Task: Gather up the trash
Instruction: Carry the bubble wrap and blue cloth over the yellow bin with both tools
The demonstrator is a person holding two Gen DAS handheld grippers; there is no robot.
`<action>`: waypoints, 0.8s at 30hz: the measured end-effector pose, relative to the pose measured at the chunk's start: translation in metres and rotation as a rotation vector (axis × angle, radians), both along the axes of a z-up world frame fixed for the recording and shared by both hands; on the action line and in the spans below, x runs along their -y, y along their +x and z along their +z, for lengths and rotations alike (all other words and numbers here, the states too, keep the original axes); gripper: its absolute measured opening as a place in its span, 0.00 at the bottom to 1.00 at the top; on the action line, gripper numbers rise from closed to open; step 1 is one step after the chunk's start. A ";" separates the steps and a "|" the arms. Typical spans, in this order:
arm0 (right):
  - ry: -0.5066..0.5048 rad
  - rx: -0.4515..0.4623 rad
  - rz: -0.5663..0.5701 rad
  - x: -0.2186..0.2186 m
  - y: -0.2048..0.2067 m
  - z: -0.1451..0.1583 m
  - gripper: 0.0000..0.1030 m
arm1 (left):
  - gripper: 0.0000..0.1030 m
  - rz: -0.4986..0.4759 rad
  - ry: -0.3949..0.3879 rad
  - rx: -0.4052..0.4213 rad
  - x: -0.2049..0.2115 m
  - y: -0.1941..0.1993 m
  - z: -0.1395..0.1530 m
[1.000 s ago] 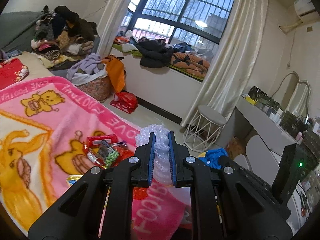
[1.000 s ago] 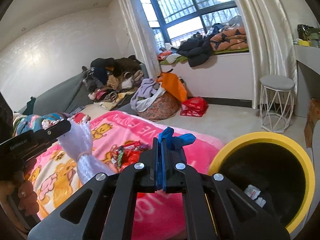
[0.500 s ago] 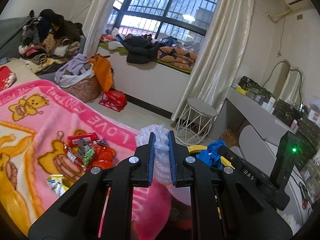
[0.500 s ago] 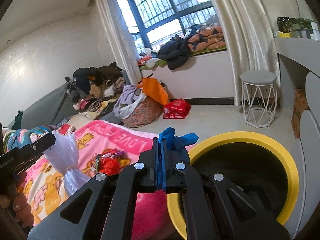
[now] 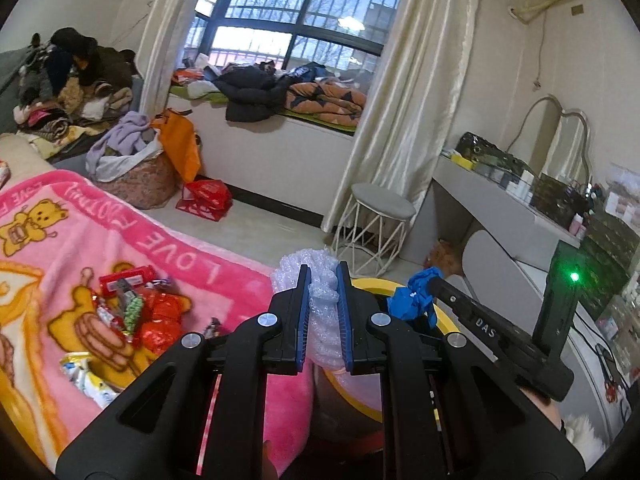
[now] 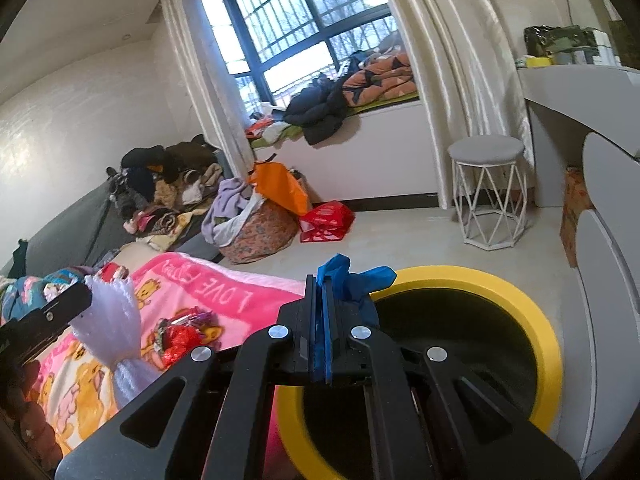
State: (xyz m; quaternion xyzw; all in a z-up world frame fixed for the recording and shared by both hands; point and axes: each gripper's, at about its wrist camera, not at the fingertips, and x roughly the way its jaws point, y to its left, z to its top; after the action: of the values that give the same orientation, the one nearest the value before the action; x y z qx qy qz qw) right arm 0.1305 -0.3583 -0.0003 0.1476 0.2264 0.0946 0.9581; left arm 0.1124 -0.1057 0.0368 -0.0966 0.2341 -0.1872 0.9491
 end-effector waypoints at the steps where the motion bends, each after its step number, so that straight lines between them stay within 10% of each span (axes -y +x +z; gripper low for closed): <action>1: 0.003 -0.004 -0.007 0.003 0.001 -0.001 0.03 | 0.08 -0.006 0.005 0.000 0.004 0.000 -0.001; 24: 0.047 -0.105 -0.099 0.049 0.009 -0.029 0.03 | 0.09 -0.109 0.097 -0.047 0.075 0.016 -0.034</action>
State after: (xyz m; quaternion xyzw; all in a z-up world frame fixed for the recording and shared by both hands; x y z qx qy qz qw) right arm 0.1393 -0.4078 -0.0290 0.1859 0.2664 0.0447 0.9447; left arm 0.1284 -0.1803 0.0033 -0.0420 0.2700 -0.2249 0.9353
